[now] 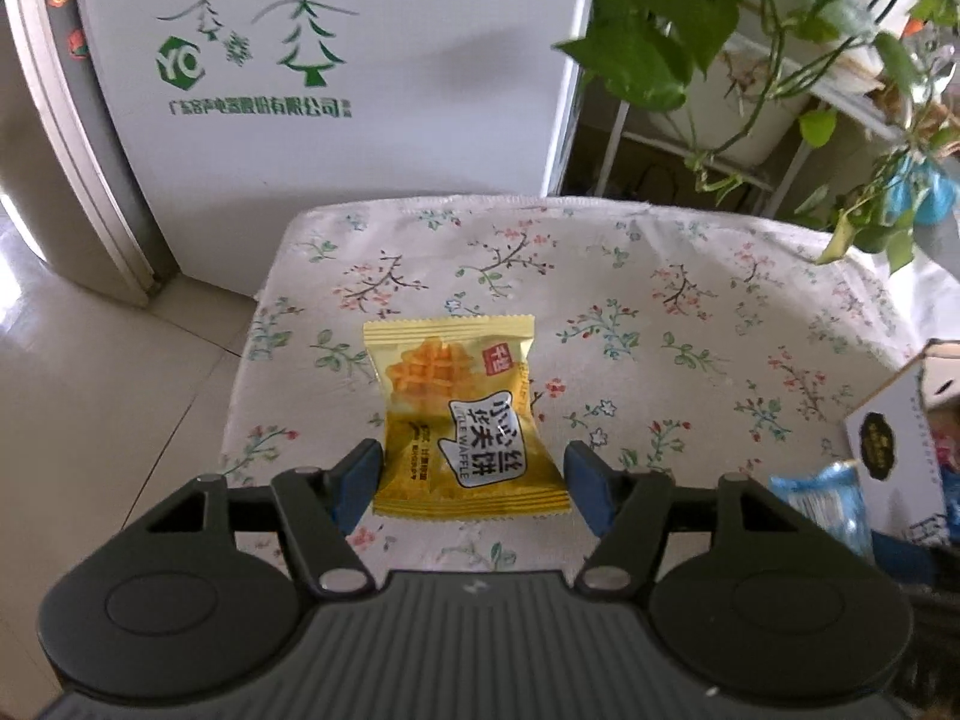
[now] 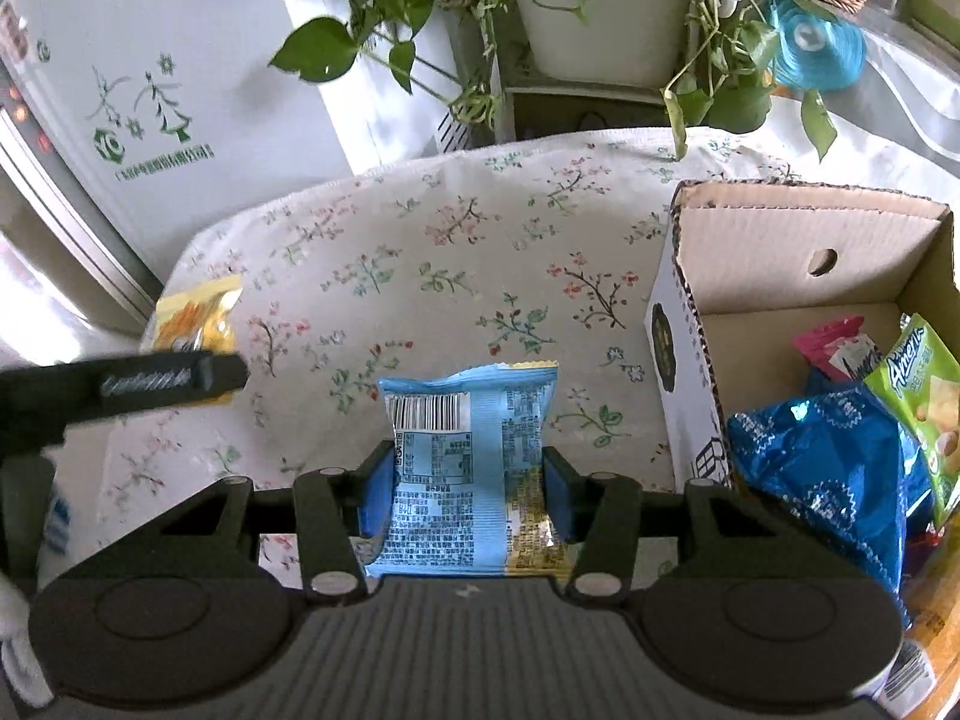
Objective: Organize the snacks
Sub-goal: 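Lift the blue bag and waffle packet with both tools and carry them over the box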
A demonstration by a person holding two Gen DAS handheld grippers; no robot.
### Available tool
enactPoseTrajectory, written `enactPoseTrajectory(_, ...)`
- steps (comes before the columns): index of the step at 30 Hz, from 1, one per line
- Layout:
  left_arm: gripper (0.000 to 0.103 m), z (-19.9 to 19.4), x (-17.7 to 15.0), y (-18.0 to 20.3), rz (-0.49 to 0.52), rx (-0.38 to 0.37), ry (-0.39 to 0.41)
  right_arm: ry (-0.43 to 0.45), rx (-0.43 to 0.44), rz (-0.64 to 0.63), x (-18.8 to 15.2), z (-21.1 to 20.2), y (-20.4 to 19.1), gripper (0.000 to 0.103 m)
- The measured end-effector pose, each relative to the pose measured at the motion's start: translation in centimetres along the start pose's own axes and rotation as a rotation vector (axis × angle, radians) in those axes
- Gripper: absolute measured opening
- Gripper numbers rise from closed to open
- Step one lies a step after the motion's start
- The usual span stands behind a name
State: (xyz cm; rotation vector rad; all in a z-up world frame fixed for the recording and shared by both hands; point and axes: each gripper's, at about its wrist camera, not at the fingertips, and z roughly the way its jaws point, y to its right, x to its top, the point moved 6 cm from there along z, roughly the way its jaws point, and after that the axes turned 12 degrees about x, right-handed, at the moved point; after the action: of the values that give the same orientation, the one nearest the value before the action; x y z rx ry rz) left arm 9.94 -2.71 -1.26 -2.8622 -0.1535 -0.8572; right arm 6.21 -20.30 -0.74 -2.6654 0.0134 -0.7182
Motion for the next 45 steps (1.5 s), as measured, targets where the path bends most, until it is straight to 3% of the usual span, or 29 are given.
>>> enactPoseTrajectory(15,0.066,-6.0,-2.5,-1.7,-0.015,-0.047,0.085,0.058,0.083,0.008,1.1,-2.0,-1.6,0.057)
enactPoseTrajectory(25,0.066,-8.7,-4.8,-2.0,-0.017,-0.069,0.115,0.178,0.095,-0.04,1.6,-7.3,-3.2,0.057)
enactPoseTrajectory(31,0.066,-9.6,-5.8,-1.4,-0.005,-0.094,0.106,0.235,0.114,-0.008,0.8,-11.1,-1.4,0.057)
enactPoseTrajectory(45,0.066,-13.0,-6.8,3.6,0.043,-0.194,0.095,0.345,0.048,0.107,-0.1,-17.0,6.3,0.057)
